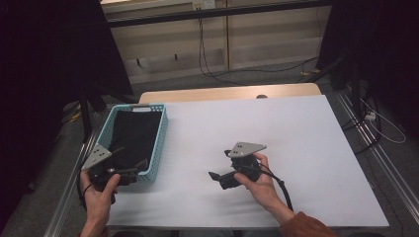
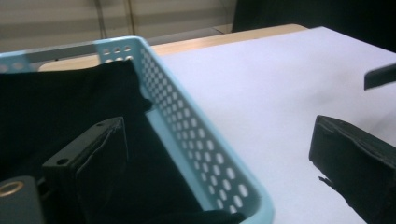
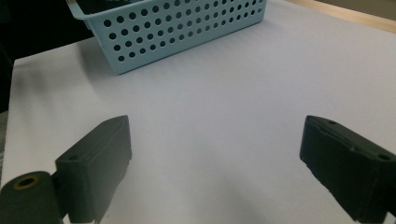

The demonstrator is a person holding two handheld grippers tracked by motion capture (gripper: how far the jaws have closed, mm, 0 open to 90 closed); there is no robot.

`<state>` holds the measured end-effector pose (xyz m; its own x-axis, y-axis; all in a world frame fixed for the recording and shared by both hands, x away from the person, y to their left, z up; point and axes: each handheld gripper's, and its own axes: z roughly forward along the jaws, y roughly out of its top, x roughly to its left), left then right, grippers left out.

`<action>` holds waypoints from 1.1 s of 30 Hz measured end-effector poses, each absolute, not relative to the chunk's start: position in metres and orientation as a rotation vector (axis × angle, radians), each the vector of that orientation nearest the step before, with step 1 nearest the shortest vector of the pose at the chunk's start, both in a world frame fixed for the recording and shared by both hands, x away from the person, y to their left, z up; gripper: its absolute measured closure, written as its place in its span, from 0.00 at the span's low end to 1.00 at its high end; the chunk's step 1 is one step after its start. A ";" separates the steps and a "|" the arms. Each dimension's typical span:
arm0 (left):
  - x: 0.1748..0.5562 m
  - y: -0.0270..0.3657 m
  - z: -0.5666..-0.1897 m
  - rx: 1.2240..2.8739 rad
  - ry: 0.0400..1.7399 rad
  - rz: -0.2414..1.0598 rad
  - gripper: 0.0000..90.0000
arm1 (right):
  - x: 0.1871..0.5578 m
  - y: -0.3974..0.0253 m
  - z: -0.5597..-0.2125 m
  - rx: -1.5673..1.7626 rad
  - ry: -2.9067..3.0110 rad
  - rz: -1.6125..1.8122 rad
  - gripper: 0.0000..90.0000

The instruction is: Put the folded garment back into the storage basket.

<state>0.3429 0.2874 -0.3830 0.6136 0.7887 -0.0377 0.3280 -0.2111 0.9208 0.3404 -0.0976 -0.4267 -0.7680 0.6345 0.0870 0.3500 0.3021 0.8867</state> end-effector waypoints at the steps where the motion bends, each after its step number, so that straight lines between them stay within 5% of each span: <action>1: 0.342 0.284 -0.384 1.797 0.897 0.546 0.05 | 0.339 -0.100 -0.426 0.898 2.286 1.457 0.09; 33: 0.319 0.210 -0.407 1.820 0.801 0.417 0.06 | 0.296 -0.195 -0.437 1.113 2.081 1.298 0.07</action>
